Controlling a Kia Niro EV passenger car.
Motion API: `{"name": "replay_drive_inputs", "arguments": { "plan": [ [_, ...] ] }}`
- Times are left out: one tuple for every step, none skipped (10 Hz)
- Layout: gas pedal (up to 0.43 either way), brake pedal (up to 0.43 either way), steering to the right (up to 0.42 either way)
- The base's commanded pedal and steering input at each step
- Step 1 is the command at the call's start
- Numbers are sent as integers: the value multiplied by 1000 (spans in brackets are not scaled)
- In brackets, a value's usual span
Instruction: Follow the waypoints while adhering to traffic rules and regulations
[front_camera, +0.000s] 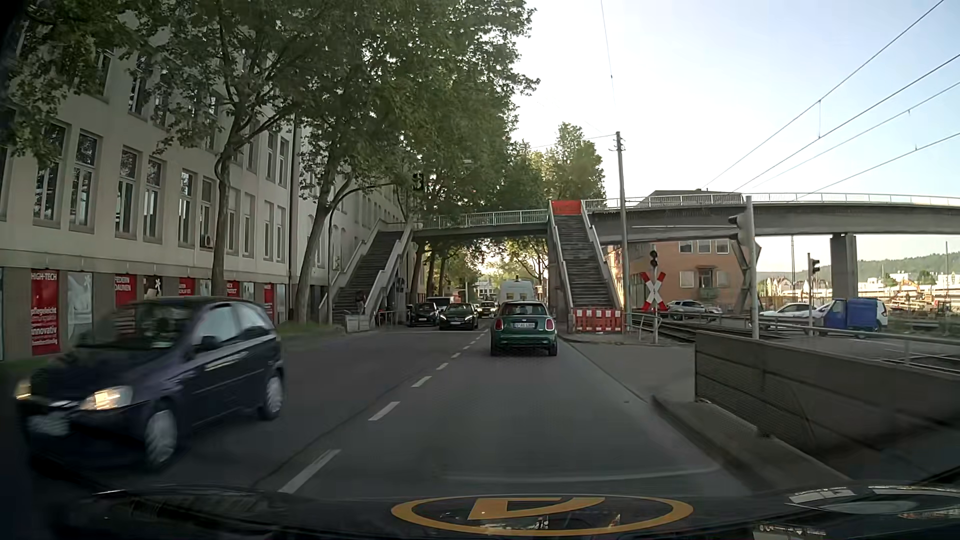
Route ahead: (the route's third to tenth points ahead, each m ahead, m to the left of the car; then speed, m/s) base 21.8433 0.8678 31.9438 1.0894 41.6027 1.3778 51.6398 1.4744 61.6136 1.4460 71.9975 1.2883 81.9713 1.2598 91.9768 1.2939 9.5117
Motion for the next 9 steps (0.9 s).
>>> {"name": "replay_drive_inputs", "arguments": {
  "plan": [
    [177,0,-1],
    [169,0,-1],
    [169,0,-2],
    [169,0,-1],
    [169,0,-1],
    [169,0,-2],
    [169,0,-1],
    [169,0,-1],
    [157,0,-2]
  ]
}}
